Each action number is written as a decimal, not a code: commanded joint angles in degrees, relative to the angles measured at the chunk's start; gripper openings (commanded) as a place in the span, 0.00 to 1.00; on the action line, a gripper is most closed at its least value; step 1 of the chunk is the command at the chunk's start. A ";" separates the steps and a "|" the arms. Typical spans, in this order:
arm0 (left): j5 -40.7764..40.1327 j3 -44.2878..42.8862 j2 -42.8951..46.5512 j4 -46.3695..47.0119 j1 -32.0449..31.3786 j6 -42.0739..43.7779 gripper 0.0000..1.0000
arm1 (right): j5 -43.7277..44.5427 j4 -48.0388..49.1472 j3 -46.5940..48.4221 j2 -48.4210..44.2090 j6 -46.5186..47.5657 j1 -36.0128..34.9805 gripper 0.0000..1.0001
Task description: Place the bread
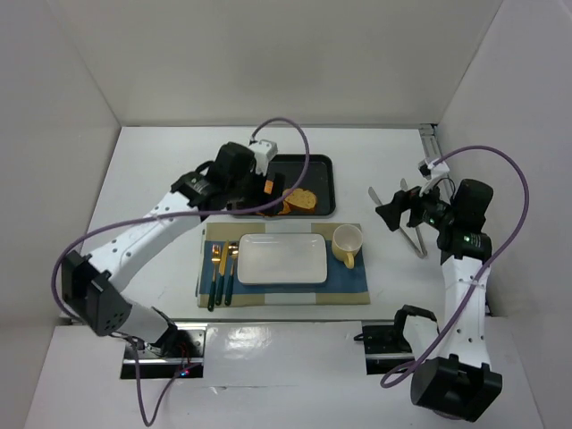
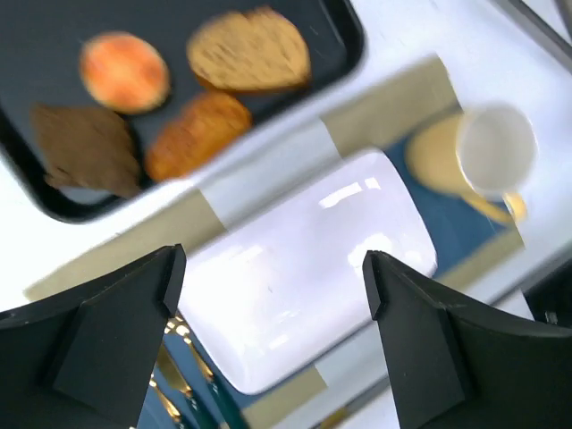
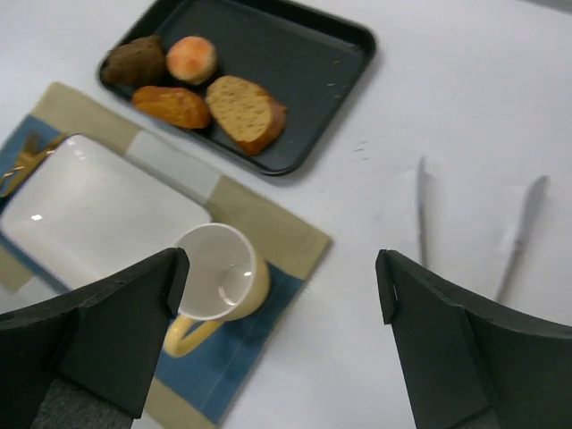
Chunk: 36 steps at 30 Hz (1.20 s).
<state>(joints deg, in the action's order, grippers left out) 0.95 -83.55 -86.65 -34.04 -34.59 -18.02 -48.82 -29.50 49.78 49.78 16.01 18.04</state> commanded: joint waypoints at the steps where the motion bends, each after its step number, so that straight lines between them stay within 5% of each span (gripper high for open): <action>1: 2.74 9.61 6.65 4.86 -1.01 -0.70 1.00 | 8.73 6.02 -2.05 -1.35 0.07 0.33 0.99; 3: 2.74 12.69 11.56 5.48 -1.01 -0.17 1.00 | 10.65 7.51 -3.54 -0.05 6.13 0.33 0.80; 4: 3.26 15.84 13.16 6.43 -1.01 -0.17 1.00 | 12.06 8.83 -4.94 0.92 6.14 0.33 0.21; 5: 3.96 17.44 14.74 6.44 -1.01 0.52 1.00 | 14.08 9.80 -4.95 2.15 6.14 0.33 0.00; 6: 5.19 18.76 16.06 7.14 -1.53 0.53 1.00 | 17.06 9.81 -4.95 5.21 6.83 0.33 0.00; 8: 8.36 21.93 19.93 7.15 -2.15 1.06 1.00 | 17.09 8.85 -4.34 8.48 12.18 0.33 0.04; 9: 8.37 22.55 21.16 7.15 -3.02 1.67 1.00 | 17.09 8.15 -4.34 9.88 14.20 0.33 0.29; 10: 8.89 23.68 23.78 6.63 -3.03 1.67 1.00 | 15.96 6.49 -4.34 12.68 16.23 0.33 0.65; 11: 8.89 24.22 25.20 6.01 -3.81 2.37 1.00 | 15.95 5.86 -4.34 13.93 18.86 0.33 0.84; 12: 8.02 24.92 26.61 6.01 -3.82 3.16 1.00 | 15.95 6.38 -4.34 15.86 19.58 0.33 0.91; 21: 5.63 31.42 38.66 7.41 -3.82 3.17 1.00 | 23.41 11.73 -5.13 25.54 23.89 0.33 0.94; 36: 6.70 31.43 40.25 7.41 -3.82 3.17 1.00 | 29.83 19.12 -4.60 36.43 25.21 1.38 0.94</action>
<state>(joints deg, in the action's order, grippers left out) 6.70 -52.18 -47.37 -28.91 -38.39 -15.22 -20.08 -14.37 43.48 84.23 40.40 18.46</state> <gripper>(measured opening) 1.000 0.934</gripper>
